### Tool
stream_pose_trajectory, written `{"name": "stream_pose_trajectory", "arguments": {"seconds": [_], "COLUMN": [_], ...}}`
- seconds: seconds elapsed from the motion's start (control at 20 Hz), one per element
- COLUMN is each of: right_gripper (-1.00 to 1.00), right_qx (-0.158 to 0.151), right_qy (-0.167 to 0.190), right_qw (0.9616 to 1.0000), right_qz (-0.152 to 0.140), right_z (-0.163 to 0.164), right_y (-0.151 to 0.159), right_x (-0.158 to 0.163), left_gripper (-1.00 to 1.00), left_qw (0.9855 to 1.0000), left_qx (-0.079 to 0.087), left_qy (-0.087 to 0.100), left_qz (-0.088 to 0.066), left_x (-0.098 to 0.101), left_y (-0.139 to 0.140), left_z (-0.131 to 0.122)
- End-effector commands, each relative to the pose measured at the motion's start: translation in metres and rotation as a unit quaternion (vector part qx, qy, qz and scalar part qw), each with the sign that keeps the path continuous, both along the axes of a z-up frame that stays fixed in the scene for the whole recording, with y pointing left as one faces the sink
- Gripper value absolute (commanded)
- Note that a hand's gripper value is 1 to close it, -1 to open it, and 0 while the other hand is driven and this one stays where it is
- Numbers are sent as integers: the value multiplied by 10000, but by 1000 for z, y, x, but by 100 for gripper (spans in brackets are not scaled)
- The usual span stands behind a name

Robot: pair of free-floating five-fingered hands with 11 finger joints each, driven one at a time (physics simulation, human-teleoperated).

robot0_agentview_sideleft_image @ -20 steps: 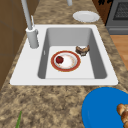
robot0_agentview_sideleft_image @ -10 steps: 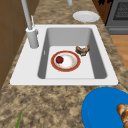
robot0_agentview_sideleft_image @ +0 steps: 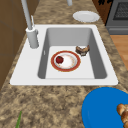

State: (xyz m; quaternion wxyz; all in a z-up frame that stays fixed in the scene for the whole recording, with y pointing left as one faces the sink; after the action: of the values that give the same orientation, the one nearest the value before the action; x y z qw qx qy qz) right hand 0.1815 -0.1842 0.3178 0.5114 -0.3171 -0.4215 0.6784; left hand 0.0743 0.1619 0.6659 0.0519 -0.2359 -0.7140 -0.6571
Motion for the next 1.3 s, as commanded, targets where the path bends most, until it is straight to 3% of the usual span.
{"name": "stream_pose_trajectory", "arguments": {"seconds": [0.0, 0.4, 0.6, 0.75, 0.85, 1.25], "right_gripper": [0, 0, 0, 0, 0, 0], "right_qx": [0, 0, 0, 0, 0, 0], "right_qy": [0, 0, 0, 0, 0, 0], "right_qw": [10000, 10000, 10000, 10000, 10000, 10000], "right_qz": [0, 0, 0, 0, 0, 0], "right_z": [0, 0, 0, 0, 0, 0], "right_y": [0, 0, 0, 0, 0, 0], "right_x": [0, 0, 0, 0, 0, 0], "left_gripper": [-100, -100, -100, -100, -100, -100], "left_qw": [9999, 10000, 10000, 10000, 9997, 9995], "left_qx": [0, -8, -12, 37, 152, 165], "left_qy": [-98, -42, -21, 16, 175, 275], "left_qz": [-36, -57, -4, -14, -2, 2], "left_x": [-4, -7, 3, 21, 38, 92], "left_y": [-2, -7, -10, -17, -21, -37], "left_z": [21, 71, 100, 116, 120, 141]}}
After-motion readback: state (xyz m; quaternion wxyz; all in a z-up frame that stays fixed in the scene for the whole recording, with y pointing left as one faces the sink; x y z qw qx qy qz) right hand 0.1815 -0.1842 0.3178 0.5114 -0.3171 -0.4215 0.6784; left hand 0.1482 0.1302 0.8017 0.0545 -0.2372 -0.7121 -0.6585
